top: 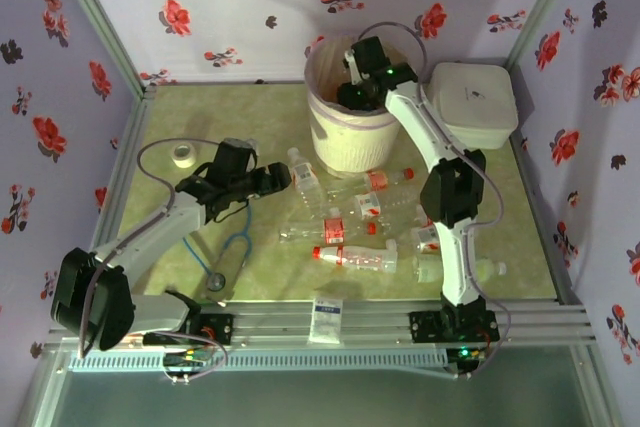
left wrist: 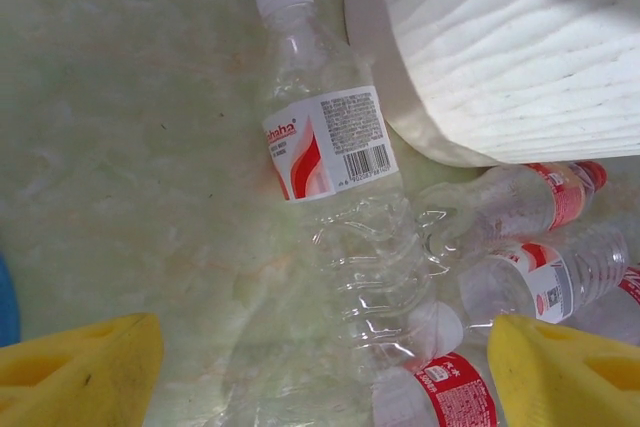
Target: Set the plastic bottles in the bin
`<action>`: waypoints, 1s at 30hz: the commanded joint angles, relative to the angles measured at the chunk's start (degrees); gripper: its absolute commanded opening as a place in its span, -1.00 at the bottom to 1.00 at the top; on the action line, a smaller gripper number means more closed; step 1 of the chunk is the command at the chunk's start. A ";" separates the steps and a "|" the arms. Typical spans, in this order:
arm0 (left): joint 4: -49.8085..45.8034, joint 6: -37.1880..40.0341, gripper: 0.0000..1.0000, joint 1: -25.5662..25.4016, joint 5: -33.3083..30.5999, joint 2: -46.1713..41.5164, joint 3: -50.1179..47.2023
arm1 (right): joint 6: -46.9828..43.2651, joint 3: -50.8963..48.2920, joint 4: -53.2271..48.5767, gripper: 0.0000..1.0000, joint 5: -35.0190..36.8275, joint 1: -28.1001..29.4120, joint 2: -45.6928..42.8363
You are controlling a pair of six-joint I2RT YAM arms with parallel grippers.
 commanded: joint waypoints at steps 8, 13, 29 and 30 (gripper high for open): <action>-2.33 2.76 0.81 -0.50 -2.22 -4.40 -1.28 | 0.55 -3.69 0.40 0.41 0.86 -0.56 6.19; -3.07 3.58 0.99 -0.50 -2.13 -4.57 -0.92 | 1.31 -2.39 -0.43 0.76 0.52 -0.40 5.95; -2.76 3.94 1.00 -2.21 -2.22 0.19 1.95 | -0.26 3.69 -5.16 0.99 4.37 -0.12 -9.64; -3.60 3.34 0.99 -2.55 -3.29 0.67 2.50 | -0.32 3.40 -4.98 0.99 4.78 -0.12 -11.21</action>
